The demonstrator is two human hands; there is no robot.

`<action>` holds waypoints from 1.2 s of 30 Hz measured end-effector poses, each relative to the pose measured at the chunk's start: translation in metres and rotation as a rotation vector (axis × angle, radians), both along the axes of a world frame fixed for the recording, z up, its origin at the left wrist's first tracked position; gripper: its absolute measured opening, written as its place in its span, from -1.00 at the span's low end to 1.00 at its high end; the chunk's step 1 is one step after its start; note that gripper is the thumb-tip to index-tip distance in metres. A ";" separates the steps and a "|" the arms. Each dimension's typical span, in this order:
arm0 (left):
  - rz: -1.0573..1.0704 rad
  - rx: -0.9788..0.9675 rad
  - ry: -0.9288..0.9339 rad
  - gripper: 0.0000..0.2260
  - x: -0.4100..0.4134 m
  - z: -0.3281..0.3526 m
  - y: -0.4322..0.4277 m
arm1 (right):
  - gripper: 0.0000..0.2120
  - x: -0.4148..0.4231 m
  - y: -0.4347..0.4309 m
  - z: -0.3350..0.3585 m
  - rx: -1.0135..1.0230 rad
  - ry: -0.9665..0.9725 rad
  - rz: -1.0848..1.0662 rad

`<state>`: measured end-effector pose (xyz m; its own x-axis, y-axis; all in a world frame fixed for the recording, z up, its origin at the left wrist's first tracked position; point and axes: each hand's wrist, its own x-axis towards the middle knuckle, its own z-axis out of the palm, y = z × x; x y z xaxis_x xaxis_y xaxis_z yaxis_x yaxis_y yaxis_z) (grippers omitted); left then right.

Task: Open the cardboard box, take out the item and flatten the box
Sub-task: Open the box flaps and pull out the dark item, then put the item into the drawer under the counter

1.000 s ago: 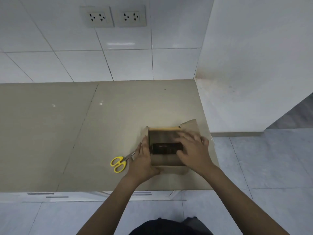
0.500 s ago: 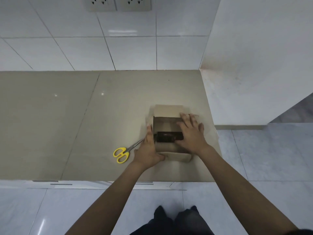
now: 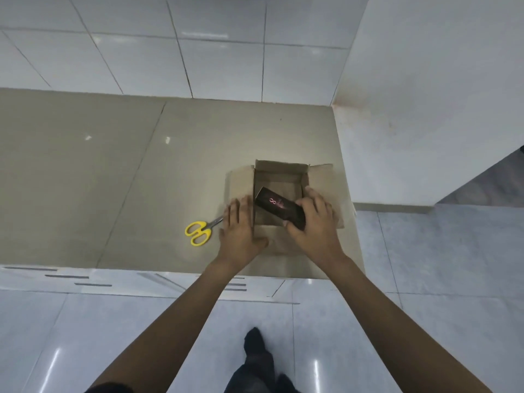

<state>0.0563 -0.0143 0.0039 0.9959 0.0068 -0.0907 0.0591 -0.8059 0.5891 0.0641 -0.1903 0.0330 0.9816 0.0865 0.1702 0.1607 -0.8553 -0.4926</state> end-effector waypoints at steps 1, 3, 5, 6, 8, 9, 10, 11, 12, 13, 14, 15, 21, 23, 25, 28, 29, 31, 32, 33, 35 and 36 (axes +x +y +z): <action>0.018 -0.042 -0.065 -0.10 -0.010 0.003 0.002 | -0.63 -0.007 0.002 0.001 0.002 -0.034 0.026; 0.100 -0.152 -0.214 -0.28 -0.031 0.006 0.005 | -0.64 -0.020 0.006 0.001 -0.001 -0.101 0.056; 0.245 -0.296 -0.273 -0.43 -0.058 0.005 0.011 | -0.64 -0.036 0.015 -0.005 0.015 -0.178 0.075; 0.319 -0.336 -0.305 -0.49 -0.071 0.003 0.014 | -0.64 -0.044 0.021 -0.010 0.029 -0.208 0.083; 0.440 -0.382 -0.334 -0.59 -0.100 -0.003 0.019 | -0.61 -0.058 0.035 -0.022 0.039 -0.247 0.098; 0.487 -0.422 -0.318 -0.63 -0.115 -0.007 0.020 | -0.60 -0.063 0.043 -0.029 0.024 -0.255 0.110; 0.530 -0.472 -0.295 -0.66 -0.128 -0.011 0.022 | -0.59 -0.067 0.051 -0.036 -0.002 -0.252 0.135; 0.569 -0.522 -0.261 -0.70 -0.140 -0.016 0.025 | -0.59 -0.070 0.058 -0.043 -0.039 -0.245 0.160; 0.608 -0.564 -0.214 -0.74 -0.146 -0.021 0.028 | -0.61 -0.069 0.063 -0.049 -0.090 -0.237 0.174; 0.666 -0.602 -0.131 -0.79 -0.151 -0.029 0.034 | -0.62 -0.067 0.070 -0.057 -0.144 -0.228 0.178; 0.748 -0.668 -0.006 -0.84 -0.150 -0.039 0.044 | -0.64 -0.063 0.078 -0.066 -0.186 -0.221 0.178; 0.849 -0.792 0.152 -0.88 -0.148 -0.046 0.052 | -0.65 -0.058 0.079 -0.071 -0.217 -0.222 0.179; 1.114 -1.572 0.754 -0.68 -0.119 -0.093 0.080 | -0.67 -0.042 0.082 -0.095 -0.309 -0.361 0.137; 1.115 -1.573 0.731 -0.59 -0.104 -0.111 0.079 | -0.66 -0.042 0.081 -0.098 -0.312 -0.425 0.131; 1.145 -1.632 0.719 -0.50 -0.084 -0.132 0.078 | -0.64 -0.038 0.082 -0.104 -0.310 -0.462 0.116; 1.179 -1.706 0.696 -0.46 -0.059 -0.152 0.072 | -0.64 -0.036 0.084 -0.108 -0.294 -0.495 0.096; 1.206 -1.714 0.686 -0.44 -0.054 -0.157 0.070 | -0.65 -0.036 0.084 -0.109 -0.294 -0.500 0.097; 1.241 -1.729 0.677 -0.41 -0.051 -0.161 0.068 | -0.65 -0.036 0.084 -0.110 -0.299 -0.508 0.092; 1.242 -1.744 0.677 -0.40 -0.050 -0.162 0.067 | -0.65 -0.035 0.084 -0.110 -0.303 -0.511 0.084; 1.257 -1.760 0.684 -0.38 -0.052 -0.163 0.068 | -0.65 -0.036 0.084 -0.110 -0.306 -0.512 0.080; 1.295 -1.775 0.710 -0.26 -0.057 -0.170 0.073 | -0.66 -0.037 0.085 -0.111 -0.304 -0.518 0.077; 1.292 -1.771 0.730 -0.21 -0.059 -0.173 0.076 | -0.66 -0.037 0.084 -0.111 -0.302 -0.521 0.075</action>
<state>-0.0031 0.0619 -0.1695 0.3466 -0.0738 -0.9351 0.3922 0.9170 0.0730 0.0269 -0.1059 -0.0784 0.7649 0.2720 0.5839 0.3812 -0.9219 -0.0697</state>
